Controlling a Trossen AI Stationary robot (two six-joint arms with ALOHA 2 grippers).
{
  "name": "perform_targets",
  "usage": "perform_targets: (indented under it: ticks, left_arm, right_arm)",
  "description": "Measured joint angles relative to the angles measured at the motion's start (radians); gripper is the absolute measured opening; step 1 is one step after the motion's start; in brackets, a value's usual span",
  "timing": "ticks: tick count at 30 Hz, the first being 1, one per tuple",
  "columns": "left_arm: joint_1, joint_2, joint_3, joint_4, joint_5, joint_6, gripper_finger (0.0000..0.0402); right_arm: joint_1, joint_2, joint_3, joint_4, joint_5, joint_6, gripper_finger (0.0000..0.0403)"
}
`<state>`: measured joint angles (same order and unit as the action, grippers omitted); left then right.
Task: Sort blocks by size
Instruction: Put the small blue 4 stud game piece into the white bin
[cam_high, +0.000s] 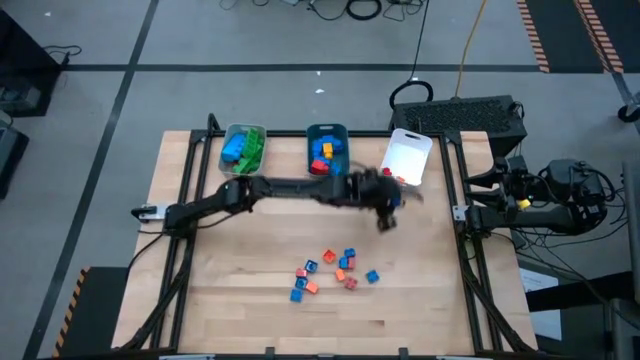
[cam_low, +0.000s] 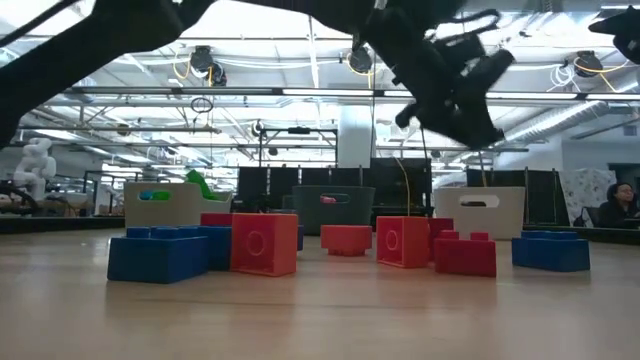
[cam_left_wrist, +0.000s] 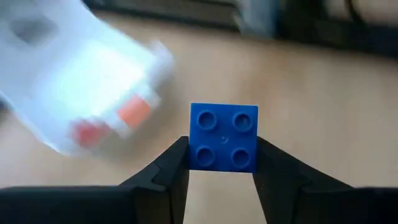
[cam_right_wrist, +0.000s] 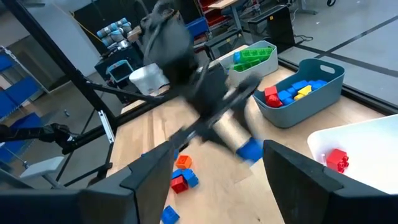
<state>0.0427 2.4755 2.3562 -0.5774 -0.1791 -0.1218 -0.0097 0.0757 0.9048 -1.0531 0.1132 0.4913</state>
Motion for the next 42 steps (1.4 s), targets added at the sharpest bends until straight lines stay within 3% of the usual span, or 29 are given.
perform_targets:
  ticks: [6, 14, 23, 30, 34, 38, 42]
  left_arm:
    - [0.104, 0.012, 0.001, 0.207, -0.032, -0.004, 0.0145]
    - [0.171, 0.043, 0.0, 0.346, -0.063, -0.006, 0.0145]
    - [0.193, 0.084, -0.002, 0.392, -0.055, -0.108, 0.0148]
    - [0.191, 0.085, 0.0, 0.412, -0.06, -0.109, 0.0241]
    - [0.19, 0.085, 0.0, 0.412, -0.059, -0.115, 0.026]
    - [0.164, 0.053, -0.001, 0.342, 0.042, -0.168, 0.0259]
    - [0.064, -0.036, 0.004, 0.195, 0.172, -0.053, 0.0257]
  right_arm:
    - [0.0, 0.0, 0.0, 0.0, 0.018, 0.024, 0.0238]
    - [0.0, 0.0, 0.0, 0.0, 0.023, 0.022, 0.0238]
    - [0.0, 0.0, 0.0, 0.0, 0.027, 0.021, 0.0238]
    - [0.0, 0.0, 0.0, 0.0, 0.026, 0.017, 0.0238]
    - [0.0, 0.0, 0.0, 0.0, 0.026, 0.017, 0.0238]
    - [0.0, 0.0, 0.0, 0.0, 0.026, 0.018, 0.0238]
    - [0.0, 0.0, 0.0, 0.0, 0.025, 0.012, 0.0238]
